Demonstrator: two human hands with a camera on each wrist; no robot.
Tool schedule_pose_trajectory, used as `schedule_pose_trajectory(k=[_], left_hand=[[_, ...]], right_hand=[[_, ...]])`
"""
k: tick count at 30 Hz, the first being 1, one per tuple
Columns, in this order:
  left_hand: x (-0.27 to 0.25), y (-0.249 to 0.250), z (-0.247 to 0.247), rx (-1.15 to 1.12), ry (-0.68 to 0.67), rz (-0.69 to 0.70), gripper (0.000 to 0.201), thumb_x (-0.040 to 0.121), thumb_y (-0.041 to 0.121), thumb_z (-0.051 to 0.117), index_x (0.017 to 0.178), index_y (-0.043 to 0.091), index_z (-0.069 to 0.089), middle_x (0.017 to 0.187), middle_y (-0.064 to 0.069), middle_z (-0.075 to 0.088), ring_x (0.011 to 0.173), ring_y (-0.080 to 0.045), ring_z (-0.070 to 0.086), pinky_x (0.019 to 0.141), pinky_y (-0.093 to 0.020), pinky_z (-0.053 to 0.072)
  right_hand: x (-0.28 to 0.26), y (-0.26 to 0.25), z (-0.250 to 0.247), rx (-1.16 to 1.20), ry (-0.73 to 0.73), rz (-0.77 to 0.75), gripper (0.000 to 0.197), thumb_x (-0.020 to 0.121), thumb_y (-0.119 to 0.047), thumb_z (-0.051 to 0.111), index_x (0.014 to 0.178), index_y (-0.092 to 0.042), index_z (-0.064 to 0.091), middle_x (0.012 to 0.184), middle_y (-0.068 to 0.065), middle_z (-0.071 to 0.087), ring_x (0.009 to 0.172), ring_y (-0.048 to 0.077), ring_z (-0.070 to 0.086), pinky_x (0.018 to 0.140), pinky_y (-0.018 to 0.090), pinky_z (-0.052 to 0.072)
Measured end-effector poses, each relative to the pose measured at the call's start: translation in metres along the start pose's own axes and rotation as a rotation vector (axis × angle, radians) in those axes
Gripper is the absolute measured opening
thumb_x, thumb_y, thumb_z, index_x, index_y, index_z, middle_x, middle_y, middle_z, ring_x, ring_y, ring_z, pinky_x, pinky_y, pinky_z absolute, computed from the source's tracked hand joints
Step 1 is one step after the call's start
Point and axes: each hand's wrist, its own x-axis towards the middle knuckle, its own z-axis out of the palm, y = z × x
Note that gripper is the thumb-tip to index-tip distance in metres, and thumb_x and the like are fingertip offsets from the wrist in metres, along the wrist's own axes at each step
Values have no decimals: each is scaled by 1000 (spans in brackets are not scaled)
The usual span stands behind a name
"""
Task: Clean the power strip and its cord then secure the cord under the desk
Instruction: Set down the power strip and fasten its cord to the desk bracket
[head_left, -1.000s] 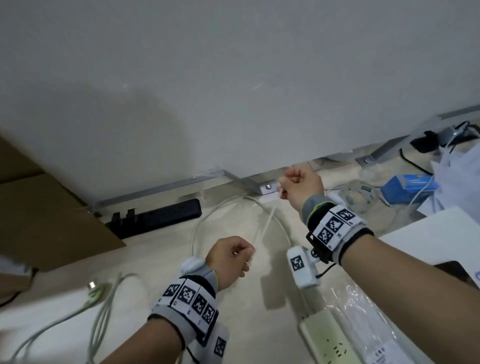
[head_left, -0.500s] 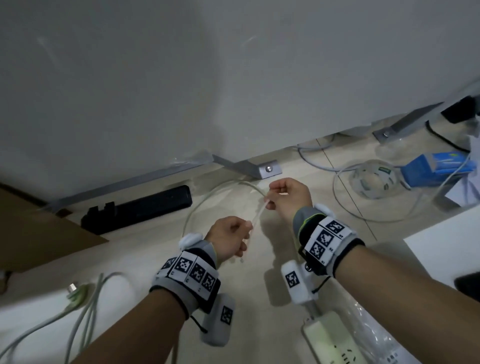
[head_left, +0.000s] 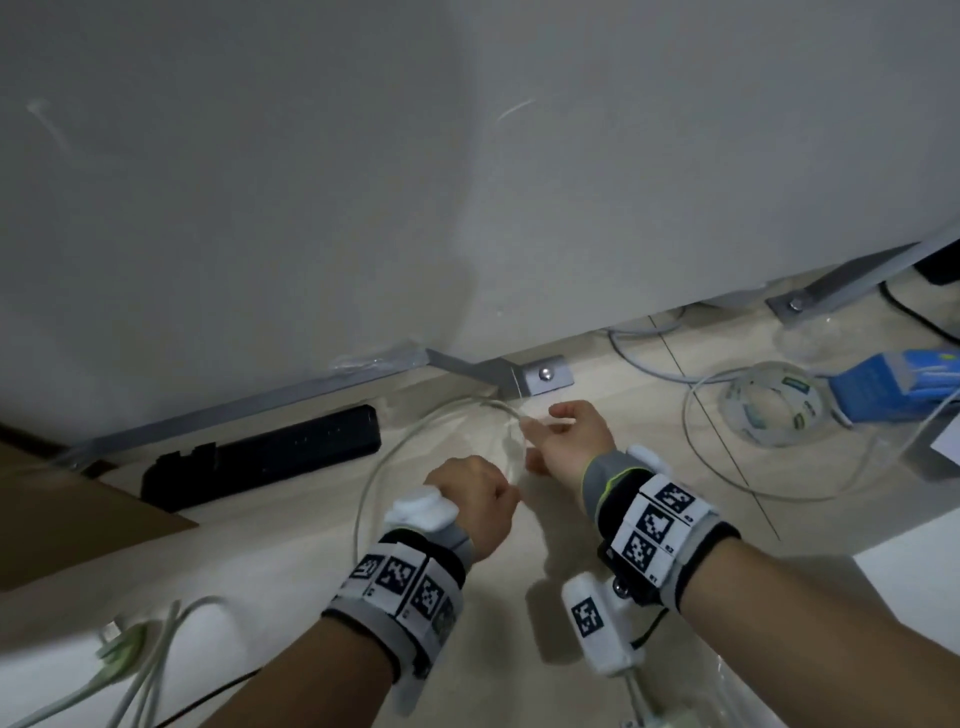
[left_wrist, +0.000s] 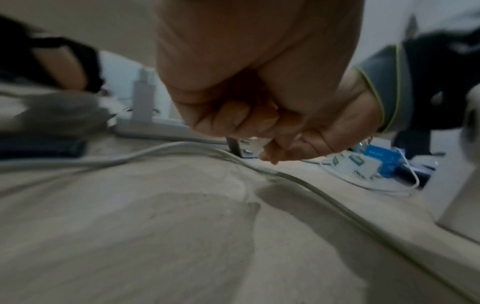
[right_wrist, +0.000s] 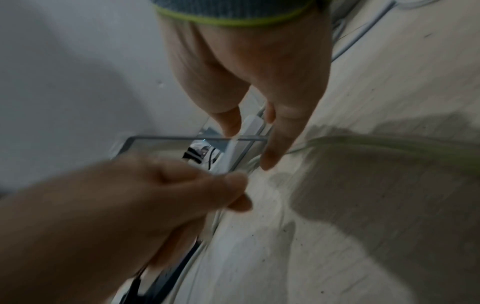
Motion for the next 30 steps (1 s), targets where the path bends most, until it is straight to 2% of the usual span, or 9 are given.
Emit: schedule_pose_trajectory(k=[4, 8, 10, 12, 15, 18, 22, 26, 30], left_hand=[[19, 20, -3, 156, -9, 100, 31, 95, 34, 40, 99, 18, 66, 95, -7, 68, 88, -27, 63, 68, -32, 45], [35, 18, 8, -156, -16, -27, 34, 88, 52, 47, 102, 30, 68, 91, 0, 71, 89, -23, 65, 77, -33, 52], [44, 3, 19, -516, -4, -267, 44, 87, 52, 52, 126, 31, 56, 100, 0, 70, 91, -25, 66, 83, -38, 54], [50, -5, 23, -1130, 36, -517, 52, 92, 32, 55, 139, 36, 33, 100, -6, 67, 74, -27, 64, 67, -37, 55], [60, -7, 13, -1827, 108, -618, 52, 94, 8, 53, 125, 43, 29, 104, -7, 65, 73, -21, 59, 63, -32, 49], [70, -5, 10, -2067, 161, -608, 17, 95, 9, 52, 104, 24, 48, 97, -3, 63, 69, -17, 58, 60, -27, 46], [70, 0, 16, -1984, 198, -466, 11, 98, 12, 46, 97, 12, 57, 86, -1, 66, 66, -13, 63, 54, -24, 51], [68, -2, 21, -1764, 191, -372, 18, 96, 14, 51, 96, 4, 66, 85, -6, 69, 69, -15, 61, 58, -23, 49], [78, -18, 34, -938, 544, -295, 26, 92, 14, 57, 118, 10, 54, 107, -9, 62, 90, -24, 61, 79, -37, 48]], right_hand=[[-1, 1, 5, -254, -54, -107, 15, 96, -22, 52, 110, -18, 55, 89, 6, 66, 76, 22, 64, 73, 31, 53], [23, -8, -12, -427, 60, -86, 31, 97, -14, 35, 111, -8, 62, 105, 14, 67, 98, 34, 62, 87, 37, 51], [36, -19, -27, -557, 66, -67, 35, 99, -17, 34, 124, -12, 59, 122, 15, 62, 107, 36, 59, 94, 38, 48], [45, -33, -36, -719, 50, -76, 39, 100, -22, 36, 136, -18, 49, 132, 12, 56, 113, 34, 55, 95, 35, 46], [53, -49, -32, -924, -13, -176, 60, 89, -31, 51, 145, -25, 31, 136, 9, 51, 113, 31, 55, 89, 32, 48], [61, -59, -16, -1156, -117, -290, 59, 77, -49, 62, 127, -20, 50, 123, 6, 58, 102, 26, 61, 77, 28, 48], [68, -68, -2, -1258, -308, -293, 70, 53, -74, 70, 103, -25, 60, 98, -4, 67, 80, 19, 64, 75, 29, 54], [76, -67, 14, -1445, -351, -309, 39, 84, -57, 57, 105, -24, 57, 105, 0, 61, 92, 22, 59, 77, 29, 43], [86, -65, 30, -1521, -323, -413, 45, 82, -58, 55, 115, -27, 55, 114, -3, 60, 102, 29, 58, 88, 39, 44]])
